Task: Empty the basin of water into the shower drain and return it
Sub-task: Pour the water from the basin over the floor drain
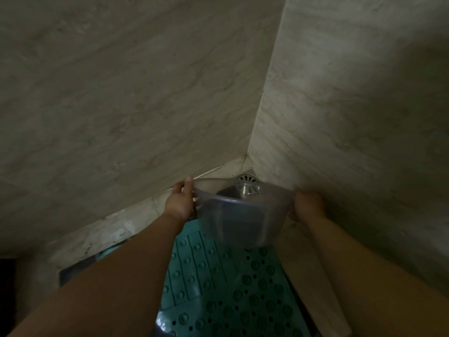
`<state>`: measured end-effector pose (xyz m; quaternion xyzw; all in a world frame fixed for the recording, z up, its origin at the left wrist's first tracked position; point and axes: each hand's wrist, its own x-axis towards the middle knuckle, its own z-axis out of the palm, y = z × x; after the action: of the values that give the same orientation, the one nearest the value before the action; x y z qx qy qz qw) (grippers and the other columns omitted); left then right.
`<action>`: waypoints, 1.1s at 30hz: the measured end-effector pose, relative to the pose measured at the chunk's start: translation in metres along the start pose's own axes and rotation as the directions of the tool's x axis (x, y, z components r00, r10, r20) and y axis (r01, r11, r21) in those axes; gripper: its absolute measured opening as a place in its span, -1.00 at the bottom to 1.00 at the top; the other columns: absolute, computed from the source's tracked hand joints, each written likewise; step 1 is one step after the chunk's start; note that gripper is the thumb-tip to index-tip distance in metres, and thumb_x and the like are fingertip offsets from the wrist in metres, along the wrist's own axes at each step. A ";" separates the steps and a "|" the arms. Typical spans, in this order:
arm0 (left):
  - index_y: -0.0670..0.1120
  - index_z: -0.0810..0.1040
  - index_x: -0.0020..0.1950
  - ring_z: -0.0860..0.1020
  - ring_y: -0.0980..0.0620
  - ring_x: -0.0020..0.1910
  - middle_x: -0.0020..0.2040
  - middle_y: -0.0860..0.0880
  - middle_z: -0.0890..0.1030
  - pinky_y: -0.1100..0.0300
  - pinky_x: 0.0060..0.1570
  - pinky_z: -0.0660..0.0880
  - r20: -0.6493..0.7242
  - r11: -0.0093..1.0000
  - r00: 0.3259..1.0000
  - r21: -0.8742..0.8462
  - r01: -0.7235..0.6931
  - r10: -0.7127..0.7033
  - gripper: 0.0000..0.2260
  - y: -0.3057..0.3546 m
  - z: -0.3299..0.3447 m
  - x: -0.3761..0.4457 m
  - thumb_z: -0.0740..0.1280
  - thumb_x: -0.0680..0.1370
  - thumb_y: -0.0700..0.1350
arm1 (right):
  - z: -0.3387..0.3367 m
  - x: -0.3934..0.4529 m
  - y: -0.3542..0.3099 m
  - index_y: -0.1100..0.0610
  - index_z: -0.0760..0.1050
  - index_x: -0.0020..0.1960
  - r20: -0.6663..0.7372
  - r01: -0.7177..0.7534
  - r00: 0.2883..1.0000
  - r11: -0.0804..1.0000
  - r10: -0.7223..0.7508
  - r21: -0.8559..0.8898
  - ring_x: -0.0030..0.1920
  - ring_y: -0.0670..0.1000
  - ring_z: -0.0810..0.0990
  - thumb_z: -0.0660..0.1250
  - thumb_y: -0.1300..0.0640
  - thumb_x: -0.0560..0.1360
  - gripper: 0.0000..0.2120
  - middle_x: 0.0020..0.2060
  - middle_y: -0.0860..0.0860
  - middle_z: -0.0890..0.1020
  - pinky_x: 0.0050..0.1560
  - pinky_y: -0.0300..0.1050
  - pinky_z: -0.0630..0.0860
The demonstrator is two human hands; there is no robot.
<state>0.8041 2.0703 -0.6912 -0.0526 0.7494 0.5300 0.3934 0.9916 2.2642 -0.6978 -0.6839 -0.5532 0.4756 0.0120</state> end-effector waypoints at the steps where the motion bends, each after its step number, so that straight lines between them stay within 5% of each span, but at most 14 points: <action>1: 0.00 0.42 0.17 0.58 -0.23 0.15 0.21 -0.22 0.57 -0.18 0.16 0.55 -0.002 1.000 1.000 0.000 0.000 0.000 -0.69 0.000 0.000 0.000 0.13 0.59 0.18 | 0.000 0.000 -0.001 0.34 0.53 0.20 -0.002 0.002 1.000 1.000 -0.002 0.003 0.08 0.29 0.63 0.14 -0.05 0.60 -0.52 0.06 0.30 0.64 0.17 0.25 0.55; 11: -0.06 0.40 0.30 0.57 -0.15 0.11 0.22 -0.15 0.56 -0.07 0.11 0.55 -0.006 0.999 1.000 -0.035 0.025 -0.026 -0.58 0.001 0.003 0.000 0.11 0.60 0.19 | 0.002 0.002 -0.001 0.34 0.47 0.30 0.009 0.053 0.999 0.998 -0.053 0.027 0.16 0.31 0.59 0.12 -0.04 0.61 -0.50 0.18 0.31 0.59 0.23 0.26 0.50; 19: -0.03 0.47 0.02 0.57 -0.09 -0.03 0.05 -0.08 0.58 0.05 -0.11 0.58 0.009 0.999 1.000 -0.047 0.027 -0.027 -0.66 0.001 0.002 0.000 0.12 0.59 0.21 | 0.005 0.006 0.002 0.32 0.47 0.31 0.010 0.051 0.999 0.997 -0.052 0.062 0.18 0.31 0.57 0.13 -0.04 0.60 -0.51 0.20 0.30 0.57 0.25 0.27 0.48; 25: 0.03 0.51 -0.12 0.57 -0.02 -0.15 -0.10 -0.02 0.59 0.06 -0.06 0.58 -0.002 0.998 0.999 -0.050 0.033 -0.033 -0.65 0.001 0.003 0.001 0.12 0.57 0.25 | 0.005 0.008 0.004 0.30 0.47 0.31 0.002 0.031 1.000 0.996 -0.031 0.080 0.08 0.28 0.61 0.14 -0.05 0.59 -0.52 0.12 0.28 0.61 0.20 0.27 0.52; 28: 0.03 0.52 -0.08 0.58 -0.03 -0.13 -0.07 -0.03 0.60 0.09 -0.15 0.59 0.003 0.999 1.000 -0.038 0.026 -0.026 -0.65 0.002 0.003 -0.001 0.11 0.57 0.25 | 0.005 0.010 0.004 0.29 0.47 0.31 0.010 0.020 1.000 0.997 -0.021 0.079 0.12 0.28 0.60 0.15 -0.05 0.58 -0.51 0.16 0.27 0.60 0.21 0.26 0.51; 33: -0.02 0.53 0.05 0.58 -0.13 0.06 0.09 -0.10 0.60 -0.02 0.05 0.57 -0.006 0.999 0.999 -0.013 0.047 -0.047 -0.60 0.003 0.004 -0.001 0.10 0.57 0.26 | 0.004 0.013 0.006 0.29 0.47 0.32 0.015 0.013 1.000 0.997 -0.015 0.081 0.19 0.28 0.57 0.13 -0.10 0.58 -0.46 0.22 0.27 0.57 0.26 0.25 0.48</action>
<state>0.8051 2.0744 -0.6893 -0.0742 0.7457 0.5253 0.4030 0.9920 2.2698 -0.7116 -0.6751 -0.5383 0.5029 0.0386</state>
